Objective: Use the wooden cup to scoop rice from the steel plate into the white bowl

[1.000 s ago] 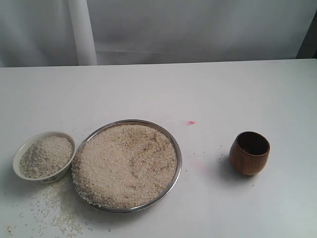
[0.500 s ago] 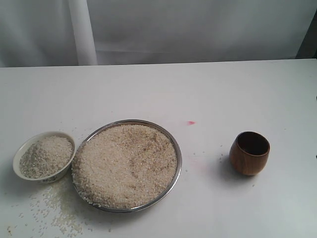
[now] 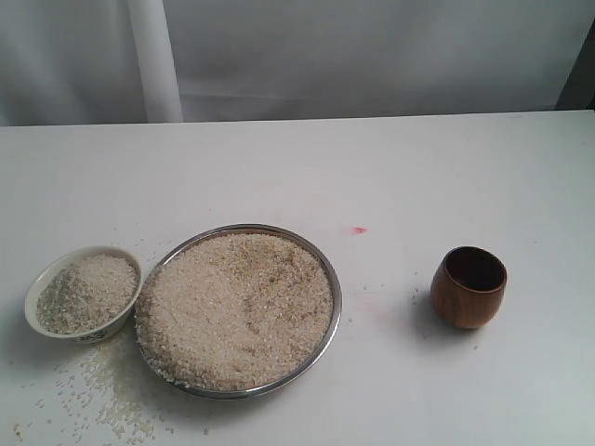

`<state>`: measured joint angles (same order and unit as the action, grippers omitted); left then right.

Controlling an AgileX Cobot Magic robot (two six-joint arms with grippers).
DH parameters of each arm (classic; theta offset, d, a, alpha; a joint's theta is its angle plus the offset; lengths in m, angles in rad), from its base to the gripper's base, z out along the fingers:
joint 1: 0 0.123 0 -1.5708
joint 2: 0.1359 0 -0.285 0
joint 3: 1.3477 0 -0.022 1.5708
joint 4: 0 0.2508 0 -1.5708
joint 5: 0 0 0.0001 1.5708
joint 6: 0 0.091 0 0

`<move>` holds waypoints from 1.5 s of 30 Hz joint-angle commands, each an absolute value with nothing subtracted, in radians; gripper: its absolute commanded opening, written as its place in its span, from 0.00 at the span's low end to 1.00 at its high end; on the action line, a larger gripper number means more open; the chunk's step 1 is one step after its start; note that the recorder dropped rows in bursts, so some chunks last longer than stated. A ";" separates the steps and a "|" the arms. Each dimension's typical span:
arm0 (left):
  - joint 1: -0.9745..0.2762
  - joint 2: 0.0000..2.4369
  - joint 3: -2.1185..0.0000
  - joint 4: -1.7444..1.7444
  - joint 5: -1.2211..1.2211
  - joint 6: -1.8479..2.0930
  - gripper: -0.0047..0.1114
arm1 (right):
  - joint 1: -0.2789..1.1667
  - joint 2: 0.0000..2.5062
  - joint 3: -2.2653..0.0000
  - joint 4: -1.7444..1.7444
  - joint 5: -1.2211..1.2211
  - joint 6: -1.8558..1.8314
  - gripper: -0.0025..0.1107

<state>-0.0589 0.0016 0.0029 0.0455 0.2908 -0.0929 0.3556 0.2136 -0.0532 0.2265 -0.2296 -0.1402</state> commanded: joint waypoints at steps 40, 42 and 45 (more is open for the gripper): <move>-0.063 0.000 0.000 0.038 0.284 -0.096 0.04 | 0.348 0.004 0.000 0.116 0.166 -0.156 0.02; -0.063 0.000 0.000 0.038 0.284 -0.096 0.04 | 0.348 0.004 0.000 0.116 0.166 -0.156 0.02; -0.063 0.000 0.000 0.038 0.284 -0.096 0.04 | 0.348 0.004 0.000 0.116 0.166 -0.156 0.02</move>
<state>-0.0589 0.0016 0.0029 0.0455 0.2908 -0.0929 0.3556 0.0085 -0.0036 0.1258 0.1632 -0.1540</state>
